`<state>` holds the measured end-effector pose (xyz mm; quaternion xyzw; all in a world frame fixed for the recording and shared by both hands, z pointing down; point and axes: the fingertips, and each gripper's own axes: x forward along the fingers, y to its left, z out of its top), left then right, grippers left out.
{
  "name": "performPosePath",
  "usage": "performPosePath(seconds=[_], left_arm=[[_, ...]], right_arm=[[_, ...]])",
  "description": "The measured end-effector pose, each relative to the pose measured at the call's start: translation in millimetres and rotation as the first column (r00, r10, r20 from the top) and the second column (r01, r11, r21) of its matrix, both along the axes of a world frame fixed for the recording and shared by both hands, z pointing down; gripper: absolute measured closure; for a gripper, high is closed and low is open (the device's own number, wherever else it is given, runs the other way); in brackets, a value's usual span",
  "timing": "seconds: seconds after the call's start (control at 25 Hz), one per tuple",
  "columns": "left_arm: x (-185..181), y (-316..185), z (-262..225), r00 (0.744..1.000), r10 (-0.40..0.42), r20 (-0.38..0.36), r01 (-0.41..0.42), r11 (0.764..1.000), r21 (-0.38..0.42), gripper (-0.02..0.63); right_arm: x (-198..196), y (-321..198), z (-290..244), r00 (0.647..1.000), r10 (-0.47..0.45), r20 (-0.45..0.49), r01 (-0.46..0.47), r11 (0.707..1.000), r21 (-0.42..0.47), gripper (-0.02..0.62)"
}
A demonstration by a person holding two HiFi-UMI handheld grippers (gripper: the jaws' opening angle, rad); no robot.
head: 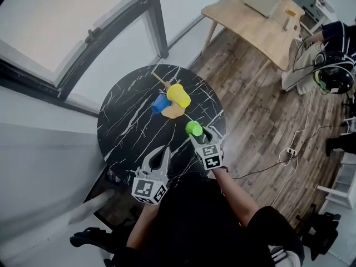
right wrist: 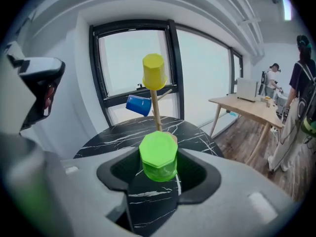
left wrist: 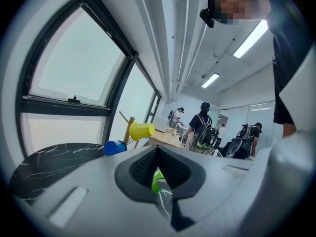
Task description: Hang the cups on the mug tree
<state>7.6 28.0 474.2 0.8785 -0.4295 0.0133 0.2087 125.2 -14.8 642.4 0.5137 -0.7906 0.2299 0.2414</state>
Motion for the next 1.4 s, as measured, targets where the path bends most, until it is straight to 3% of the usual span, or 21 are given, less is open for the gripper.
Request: performPosePath(seconds=[0.84,1.4], left_arm=[[10,-14,-2,0.992,-0.107,0.065,0.108,0.994,-0.006,0.607],[11,-26,4,0.991,-0.112,0.074,0.114,0.993,-0.027,0.607]], right_arm=[[-11,-73,-25,0.992,-0.081,0.101,0.069,0.991,0.114,0.364],[-28,-92,25,0.990,-0.120,0.070,0.119,0.993,0.029,0.364]])
